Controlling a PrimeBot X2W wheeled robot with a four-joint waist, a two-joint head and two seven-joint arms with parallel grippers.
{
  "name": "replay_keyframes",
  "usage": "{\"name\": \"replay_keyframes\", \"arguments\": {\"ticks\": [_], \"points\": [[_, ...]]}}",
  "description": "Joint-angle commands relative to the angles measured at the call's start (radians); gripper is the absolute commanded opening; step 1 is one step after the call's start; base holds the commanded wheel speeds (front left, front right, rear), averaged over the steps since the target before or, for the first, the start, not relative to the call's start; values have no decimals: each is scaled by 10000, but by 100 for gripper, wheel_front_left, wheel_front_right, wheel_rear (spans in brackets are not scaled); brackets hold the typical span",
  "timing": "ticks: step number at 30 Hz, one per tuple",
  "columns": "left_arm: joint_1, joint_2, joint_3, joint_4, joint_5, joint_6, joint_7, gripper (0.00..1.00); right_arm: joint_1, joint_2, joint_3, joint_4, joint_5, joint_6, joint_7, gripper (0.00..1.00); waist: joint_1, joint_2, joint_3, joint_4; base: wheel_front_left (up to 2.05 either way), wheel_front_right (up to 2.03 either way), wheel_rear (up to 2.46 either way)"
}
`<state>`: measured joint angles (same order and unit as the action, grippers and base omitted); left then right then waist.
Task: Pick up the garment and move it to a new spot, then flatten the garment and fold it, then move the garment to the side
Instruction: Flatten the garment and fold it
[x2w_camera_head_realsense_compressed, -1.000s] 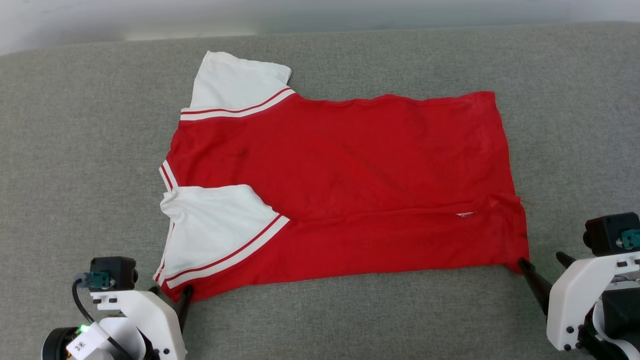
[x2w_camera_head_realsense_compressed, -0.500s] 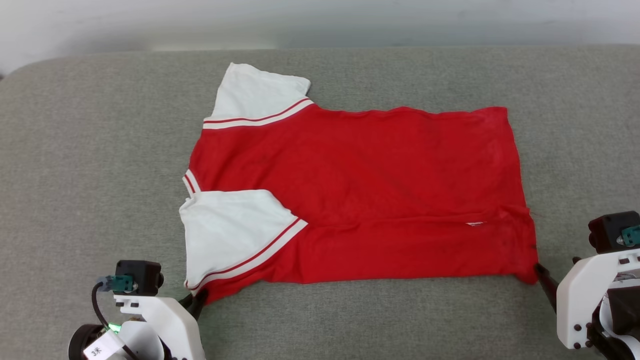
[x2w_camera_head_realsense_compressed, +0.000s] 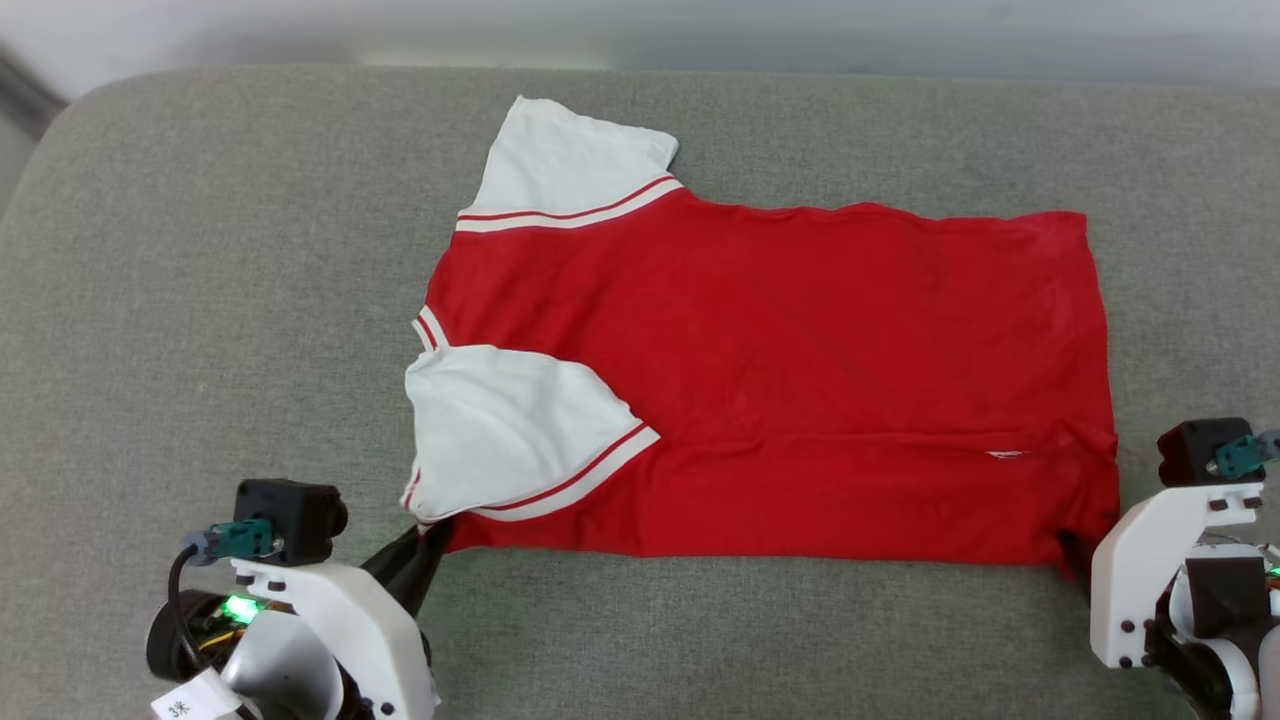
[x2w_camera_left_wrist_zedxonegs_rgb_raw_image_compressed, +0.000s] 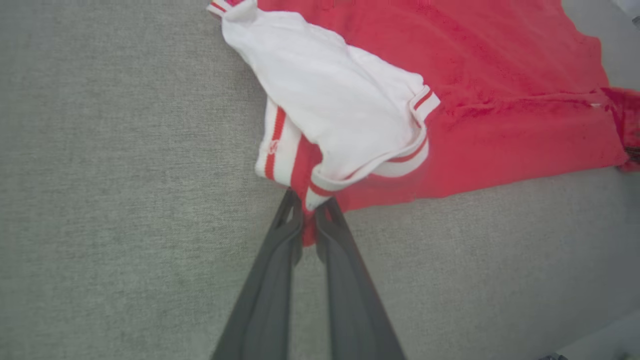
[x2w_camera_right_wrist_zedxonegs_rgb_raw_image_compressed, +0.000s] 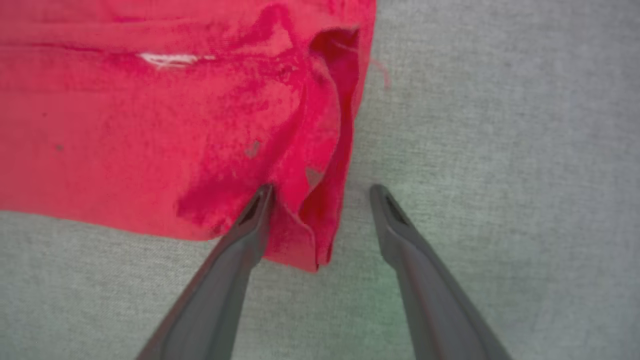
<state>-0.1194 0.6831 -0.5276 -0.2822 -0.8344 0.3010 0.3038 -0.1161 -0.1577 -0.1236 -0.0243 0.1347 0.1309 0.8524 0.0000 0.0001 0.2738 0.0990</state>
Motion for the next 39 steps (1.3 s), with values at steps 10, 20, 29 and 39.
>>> {"name": "replay_keyframes", "arguments": {"ticks": [10,20,29,39], "points": [[-61,248,-136,95,141,103,270,0,174,-6,-48,978,-53,-7,19,0,0,-1,-19,63,0,0,0],[721,568,-239,447,20,283,433,0,327,-433,113,710,393,-8,114,0,0,-1,-841,-318,0,0,0],[1856,696,-366,474,-448,380,431,0,1477,-996,-87,-137,932,-8,456,0,0,-1,-1700,-514,0,0,0],[2409,430,-1178,876,-319,186,632,0,2966,-1052,-443,-877,1214,-9,735,0,0,-1,-1997,-555,0,0,0]]}}
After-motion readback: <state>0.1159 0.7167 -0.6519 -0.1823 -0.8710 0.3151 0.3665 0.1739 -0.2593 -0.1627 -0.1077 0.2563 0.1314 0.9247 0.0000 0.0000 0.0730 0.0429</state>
